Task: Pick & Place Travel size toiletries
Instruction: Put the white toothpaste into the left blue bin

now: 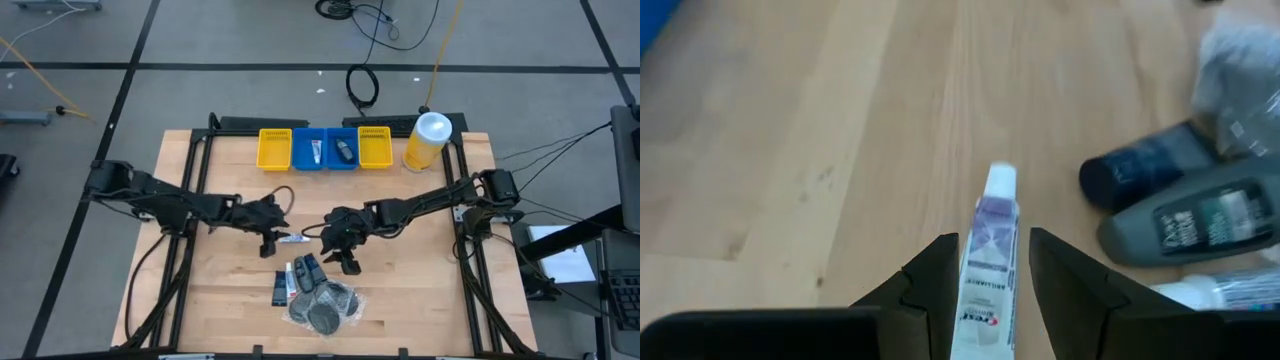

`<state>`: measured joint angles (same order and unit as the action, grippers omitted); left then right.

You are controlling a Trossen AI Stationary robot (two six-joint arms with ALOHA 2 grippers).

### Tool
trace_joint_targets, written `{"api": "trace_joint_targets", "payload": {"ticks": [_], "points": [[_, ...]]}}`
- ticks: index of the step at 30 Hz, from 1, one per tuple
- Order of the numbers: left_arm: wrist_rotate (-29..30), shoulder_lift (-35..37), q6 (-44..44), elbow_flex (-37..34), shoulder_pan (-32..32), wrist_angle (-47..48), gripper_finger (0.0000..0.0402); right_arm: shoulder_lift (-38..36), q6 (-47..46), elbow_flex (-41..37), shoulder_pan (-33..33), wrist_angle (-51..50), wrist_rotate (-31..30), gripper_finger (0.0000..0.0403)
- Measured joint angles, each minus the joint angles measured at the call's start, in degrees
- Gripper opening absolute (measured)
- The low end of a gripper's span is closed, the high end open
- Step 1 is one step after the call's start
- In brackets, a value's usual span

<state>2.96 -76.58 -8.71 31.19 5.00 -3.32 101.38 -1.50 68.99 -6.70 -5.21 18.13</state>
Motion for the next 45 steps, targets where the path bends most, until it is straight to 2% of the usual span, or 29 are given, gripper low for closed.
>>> {"api": "trace_joint_targets", "payload": {"ticks": [5, 12, 20, 25, 35, 45], "points": [[-0.1, -5.6, 0.0, 6.6, 0.0, 7.8, 0.0124, 0.0, 0.1, 0.0, -0.2, -0.1, 0.0, 0.0112], [-2.9, -11.3, 3.9, 13.4, 0.8, 11.1, 0.0124, 0.0, 0.2, 0.0, -0.2, -0.7, 0.0, 0.0112], [0.9, -18.3, 5.8, 19.7, 2.2, 17.8, 0.0124, 0.0, 0.5, 0.0, -0.2, -0.9, 0.0, 0.0112], [1.5, -20.3, 7.0, 21.0, 2.2, 19.2, 0.0138, 0.0, 0.6, 0.0, -0.2, -1.0, 0.0, 0.0112], [3.7, -20.2, 5.6, 21.0, 2.2, 18.6, 0.0222, 0.0, 0.9, 0.0, -0.2, -1.1, 0.0, 0.0112], [3.3, -22.8, 5.4, 21.0, 2.2, 15.3, 0.023, 0.0, 0.9, 0.0, -0.2, -1.2, 0.0, 0.0112]]}}
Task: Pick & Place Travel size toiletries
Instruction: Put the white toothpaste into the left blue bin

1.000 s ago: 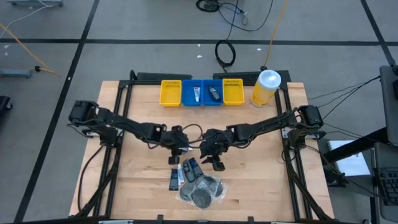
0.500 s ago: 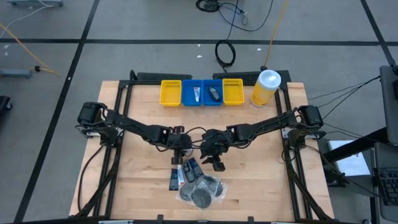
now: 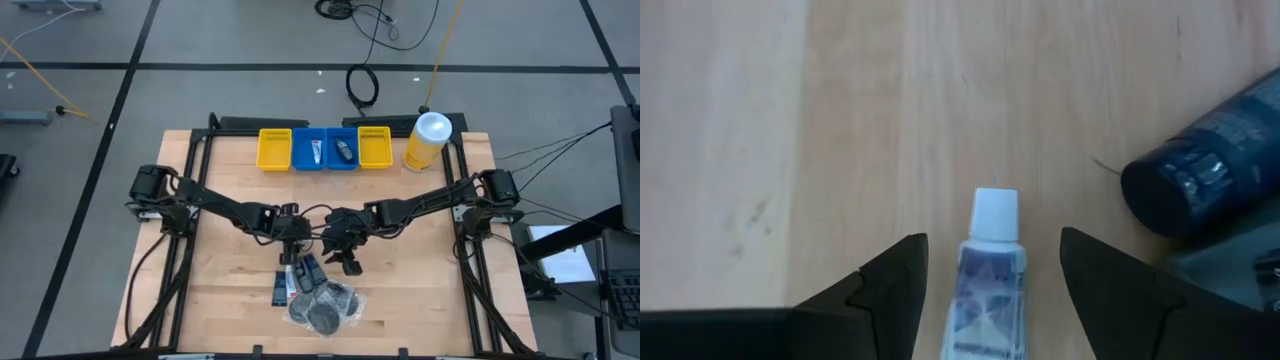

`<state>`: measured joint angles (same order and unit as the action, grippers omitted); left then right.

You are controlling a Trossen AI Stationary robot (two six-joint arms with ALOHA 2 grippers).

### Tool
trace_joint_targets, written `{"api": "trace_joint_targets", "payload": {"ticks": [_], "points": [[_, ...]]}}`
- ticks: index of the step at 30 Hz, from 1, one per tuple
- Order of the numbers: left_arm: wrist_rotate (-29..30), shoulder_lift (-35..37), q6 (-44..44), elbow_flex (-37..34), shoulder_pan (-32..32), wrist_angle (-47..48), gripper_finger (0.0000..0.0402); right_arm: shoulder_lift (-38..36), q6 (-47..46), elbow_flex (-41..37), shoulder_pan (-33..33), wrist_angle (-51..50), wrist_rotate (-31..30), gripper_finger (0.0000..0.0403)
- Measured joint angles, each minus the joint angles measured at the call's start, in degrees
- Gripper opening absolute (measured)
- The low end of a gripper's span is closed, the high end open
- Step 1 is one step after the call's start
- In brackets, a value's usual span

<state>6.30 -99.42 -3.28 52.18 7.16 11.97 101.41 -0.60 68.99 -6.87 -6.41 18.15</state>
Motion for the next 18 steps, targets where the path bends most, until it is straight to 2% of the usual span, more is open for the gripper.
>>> {"api": "trace_joint_targets", "payload": {"ticks": [6, 18], "points": [[-0.4, -3.0, -0.2, 0.2, 0.0, -0.6, 0.023, 0.0, 0.0, 0.0, -0.3, 0.0, 0.0, 0.0112], [-0.5, -3.5, 0.0, 0.1, -0.1, -1.2, 0.023, 0.0, 0.4, 0.0, -0.7, 0.1, 0.0, 0.0112]]}}
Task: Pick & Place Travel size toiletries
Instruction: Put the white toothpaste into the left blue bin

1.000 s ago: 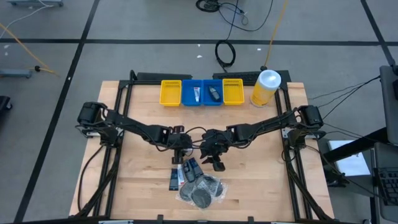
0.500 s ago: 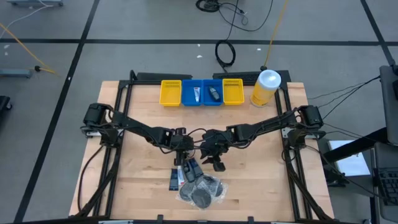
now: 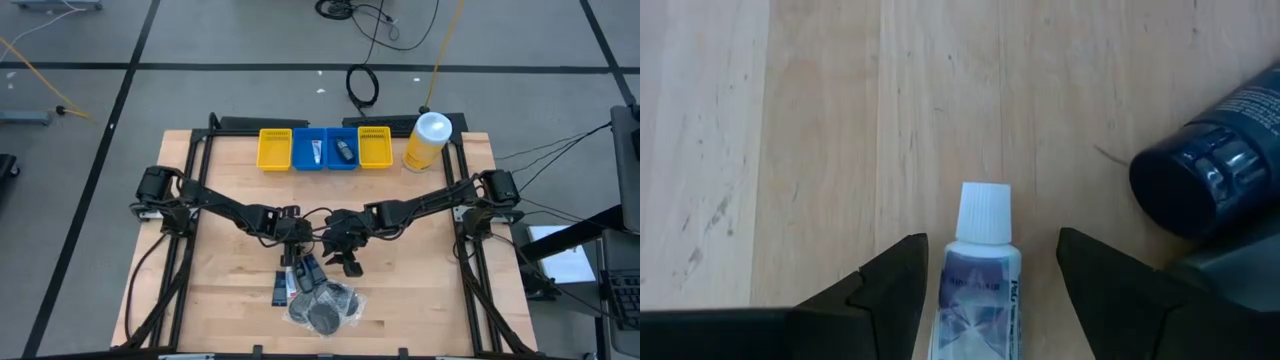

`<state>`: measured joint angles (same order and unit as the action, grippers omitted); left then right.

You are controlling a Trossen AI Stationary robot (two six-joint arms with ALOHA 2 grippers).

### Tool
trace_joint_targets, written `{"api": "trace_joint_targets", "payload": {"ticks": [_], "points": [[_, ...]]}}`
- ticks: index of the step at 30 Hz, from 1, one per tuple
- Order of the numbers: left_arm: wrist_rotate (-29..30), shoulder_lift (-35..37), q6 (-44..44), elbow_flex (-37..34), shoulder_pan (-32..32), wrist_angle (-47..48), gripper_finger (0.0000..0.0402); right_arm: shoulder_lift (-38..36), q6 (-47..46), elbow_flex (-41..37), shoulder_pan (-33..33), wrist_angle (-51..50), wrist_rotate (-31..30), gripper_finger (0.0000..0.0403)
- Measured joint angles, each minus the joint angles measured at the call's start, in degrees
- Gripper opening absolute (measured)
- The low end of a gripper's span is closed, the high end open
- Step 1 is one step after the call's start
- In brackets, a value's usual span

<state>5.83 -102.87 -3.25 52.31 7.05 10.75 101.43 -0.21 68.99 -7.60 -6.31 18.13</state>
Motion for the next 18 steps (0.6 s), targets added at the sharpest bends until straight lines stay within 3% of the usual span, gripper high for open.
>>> {"api": "trace_joint_targets", "payload": {"ticks": [9, 18], "points": [[0.0, -0.1, 0.0, -0.1, 0.0, -0.5, 0.022, 0.0, 0.1, 0.0, 0.0, 0.0, 0.0, 0.0112], [-0.8, -0.1, 1.3, -0.1, 0.1, -0.4, 0.0086, 0.0, 0.5, 0.0, 0.0, 0.0, 0.0, 0.0112]]}}
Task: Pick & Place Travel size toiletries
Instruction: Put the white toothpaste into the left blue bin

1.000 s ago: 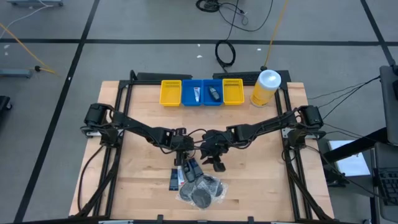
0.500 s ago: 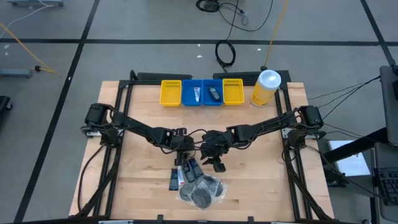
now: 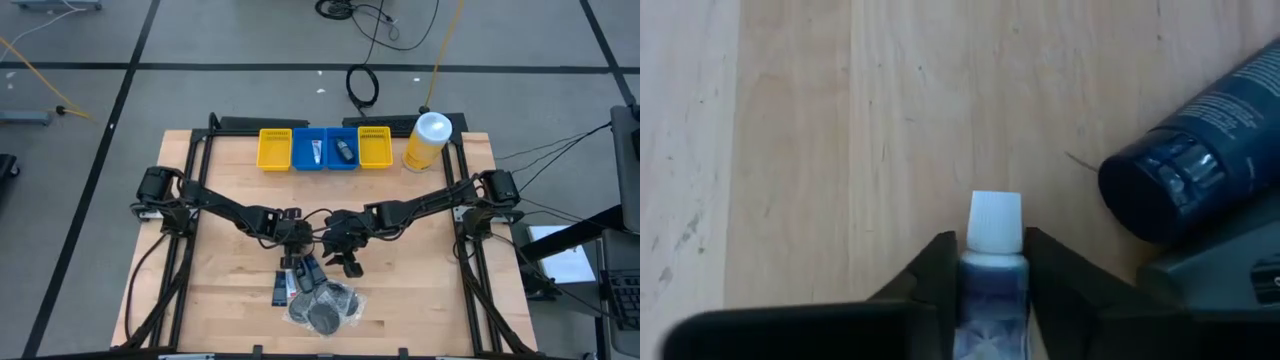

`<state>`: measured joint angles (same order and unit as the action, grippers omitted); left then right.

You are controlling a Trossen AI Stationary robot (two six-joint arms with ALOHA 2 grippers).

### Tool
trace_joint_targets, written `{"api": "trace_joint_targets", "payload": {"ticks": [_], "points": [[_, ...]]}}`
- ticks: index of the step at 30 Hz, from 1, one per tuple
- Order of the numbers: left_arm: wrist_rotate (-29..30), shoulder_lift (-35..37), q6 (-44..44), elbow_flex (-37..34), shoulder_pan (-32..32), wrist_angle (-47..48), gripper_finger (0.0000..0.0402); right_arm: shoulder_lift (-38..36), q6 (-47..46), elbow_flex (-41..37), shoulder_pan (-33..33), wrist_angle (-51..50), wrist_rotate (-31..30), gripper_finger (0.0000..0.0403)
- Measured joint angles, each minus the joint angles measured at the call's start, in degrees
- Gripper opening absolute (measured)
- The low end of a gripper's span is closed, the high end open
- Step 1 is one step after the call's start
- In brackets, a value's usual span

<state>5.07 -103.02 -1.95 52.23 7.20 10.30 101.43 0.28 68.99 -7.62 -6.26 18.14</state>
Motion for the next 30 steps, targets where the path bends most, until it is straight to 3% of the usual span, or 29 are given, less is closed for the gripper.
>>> {"api": "trace_joint_targets", "payload": {"ticks": [4, 13, 21, 30], "points": [[0.5, 0.0, 0.7, 0.0, 0.0, 0.0, 0.0036, 0.0, 0.0, 0.0, 0.0, 0.0, 0.0, 0.0112], [3.4, 1.6, 0.6, -0.1, -0.2, 4.6, 0.0036, 0.0, 0.0, 0.0, 0.0, 0.0, 0.0, 0.0112], [13.1, 12.2, 0.2, -0.3, -0.8, 16.2, 0.0031, 0.0, 0.2, 0.0, 0.0, 0.3, 0.0, 0.0112], [20.4, 22.6, 2.2, -0.2, -4.7, 17.0, 0.0043, 0.0, 0.1, 0.0, 0.0, 1.0, 0.0, 0.0112]]}}
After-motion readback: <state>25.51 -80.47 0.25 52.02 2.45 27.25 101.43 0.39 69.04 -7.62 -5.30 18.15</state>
